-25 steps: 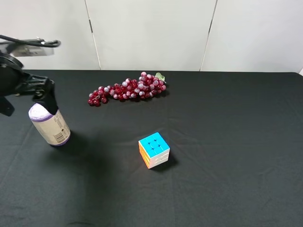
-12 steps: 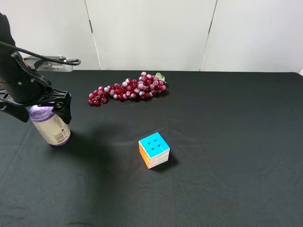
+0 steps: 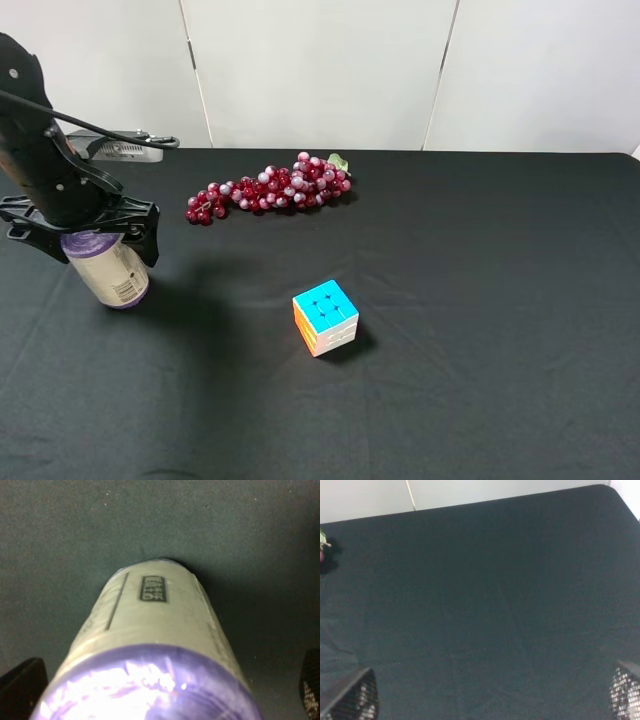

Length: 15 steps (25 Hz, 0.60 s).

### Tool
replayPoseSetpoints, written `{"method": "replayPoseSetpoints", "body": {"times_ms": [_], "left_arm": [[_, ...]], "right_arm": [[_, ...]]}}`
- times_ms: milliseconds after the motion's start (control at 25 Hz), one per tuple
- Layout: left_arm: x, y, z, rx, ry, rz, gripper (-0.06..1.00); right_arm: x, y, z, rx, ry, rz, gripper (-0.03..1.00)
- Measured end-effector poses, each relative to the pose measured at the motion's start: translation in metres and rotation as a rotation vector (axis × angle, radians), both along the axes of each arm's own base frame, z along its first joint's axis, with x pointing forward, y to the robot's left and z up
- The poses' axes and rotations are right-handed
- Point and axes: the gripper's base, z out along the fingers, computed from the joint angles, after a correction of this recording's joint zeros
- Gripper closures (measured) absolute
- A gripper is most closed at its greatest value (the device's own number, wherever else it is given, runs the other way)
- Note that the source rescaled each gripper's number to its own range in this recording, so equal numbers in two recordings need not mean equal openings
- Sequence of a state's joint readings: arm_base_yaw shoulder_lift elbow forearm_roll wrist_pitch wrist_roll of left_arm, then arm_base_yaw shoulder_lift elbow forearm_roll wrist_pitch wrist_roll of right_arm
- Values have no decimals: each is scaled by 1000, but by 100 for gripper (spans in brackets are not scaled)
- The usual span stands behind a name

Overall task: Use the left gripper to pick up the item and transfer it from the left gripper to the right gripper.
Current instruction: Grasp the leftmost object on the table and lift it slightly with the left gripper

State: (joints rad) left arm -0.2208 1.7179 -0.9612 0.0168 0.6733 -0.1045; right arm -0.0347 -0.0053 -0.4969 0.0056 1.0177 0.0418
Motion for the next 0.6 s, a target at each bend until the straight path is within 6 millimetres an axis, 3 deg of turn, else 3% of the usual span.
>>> {"method": "replayPoseSetpoints", "body": {"times_ms": [200, 280, 360, 400, 480, 600], "left_arm": [[1, 0, -3, 7, 6, -4, -6], [1, 1, -2, 10, 3, -7, 1], [1, 1, -2, 14, 1, -10, 20], [1, 1, -2, 15, 1, -12, 39], [1, 1, -3, 21, 0, -16, 93], [2, 1, -4, 22, 0, -28, 94]], "right_arm": [[0, 0, 0, 0, 0, 0, -3], [0, 0, 0, 0, 0, 0, -3], [0, 0, 0, 0, 0, 0, -3], [0, 0, 0, 0, 0, 0, -3], [0, 0, 0, 0, 0, 0, -3], [0, 0, 0, 0, 0, 0, -3]]}}
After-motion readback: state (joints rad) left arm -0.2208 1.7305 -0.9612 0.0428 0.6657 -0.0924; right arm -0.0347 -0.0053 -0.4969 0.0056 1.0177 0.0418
